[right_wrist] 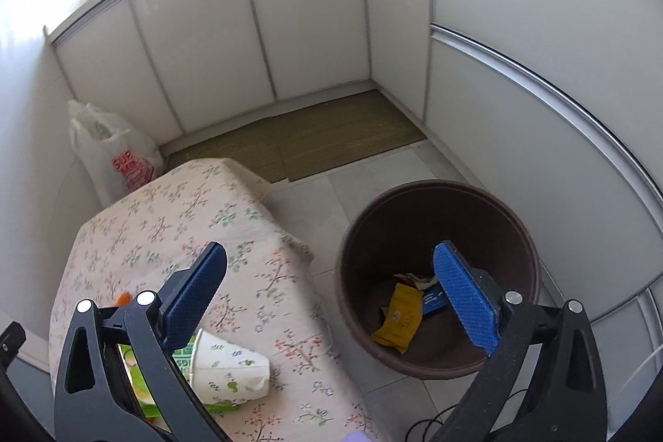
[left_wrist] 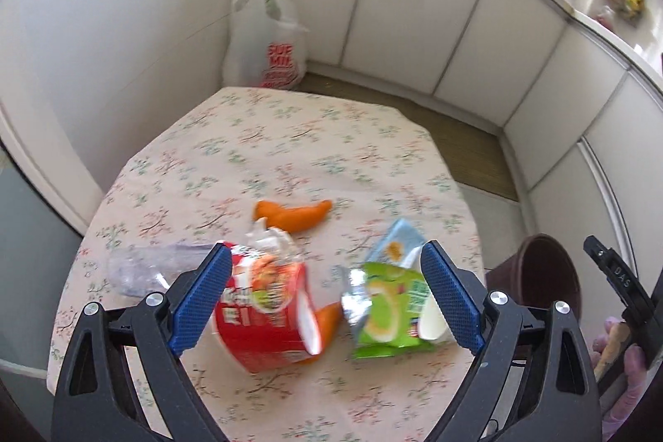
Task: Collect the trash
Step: 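Move the left gripper toward the red noodle cup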
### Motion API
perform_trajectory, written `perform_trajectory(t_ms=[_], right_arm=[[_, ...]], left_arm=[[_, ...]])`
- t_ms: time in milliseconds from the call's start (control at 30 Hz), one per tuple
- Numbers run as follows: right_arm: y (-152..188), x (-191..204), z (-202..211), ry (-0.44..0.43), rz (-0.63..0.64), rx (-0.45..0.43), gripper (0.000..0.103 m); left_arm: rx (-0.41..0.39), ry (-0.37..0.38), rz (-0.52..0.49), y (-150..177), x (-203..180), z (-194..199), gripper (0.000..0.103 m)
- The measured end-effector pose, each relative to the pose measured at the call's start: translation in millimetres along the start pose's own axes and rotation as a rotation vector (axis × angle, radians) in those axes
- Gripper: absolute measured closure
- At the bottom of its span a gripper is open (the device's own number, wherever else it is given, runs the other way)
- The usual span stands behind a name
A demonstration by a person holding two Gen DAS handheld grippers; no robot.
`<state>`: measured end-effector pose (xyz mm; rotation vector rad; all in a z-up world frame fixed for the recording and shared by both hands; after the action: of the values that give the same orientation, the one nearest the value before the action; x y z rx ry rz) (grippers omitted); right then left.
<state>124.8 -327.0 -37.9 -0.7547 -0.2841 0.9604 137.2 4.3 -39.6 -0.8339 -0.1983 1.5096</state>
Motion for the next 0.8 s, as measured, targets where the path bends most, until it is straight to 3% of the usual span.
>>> perform_trajectory(t_ms=[100, 200, 400, 567, 800], right_arm=[[13.0, 32.5, 3.8, -0.025, 0.083, 0.006, 0.007], [24.1, 59.6, 7.8, -0.033, 0.149, 0.003, 0.007], [44.3, 92.3, 6.3, -0.058, 0.231, 0.035, 0.007], [51.1, 104.0, 1.9, -0.043, 0.277, 0.033, 0.007], [54.1, 107.2, 3.1, -0.056, 0.295, 0.033, 0.007]], left_arm=[[0.04, 0.009, 0.054, 13.2, 37.7, -6.5, 0.013], [0.085, 0.079, 0.121, 30.2, 61.8, -21.0, 0.013], [0.165, 0.163, 0.162, 42.8, 66.7, -48.5, 0.008], [0.189, 0.07, 0.086, 40.4, 58.5, -62.5, 0.007], [0.241, -0.005, 0.088, 49.2, 68.7, -79.7, 0.007]])
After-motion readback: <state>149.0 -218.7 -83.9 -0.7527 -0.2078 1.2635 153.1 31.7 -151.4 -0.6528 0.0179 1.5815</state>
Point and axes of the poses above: each gripper's, at about its wrist camera, not at the fingertips, and z roughly against the way its jaws point, x to its left, y to its underside, the point moved 6 cm from there along -z, roughly the way its jaws point, and after that the axes turned 15 degrees about y, right-handed, at the moved point
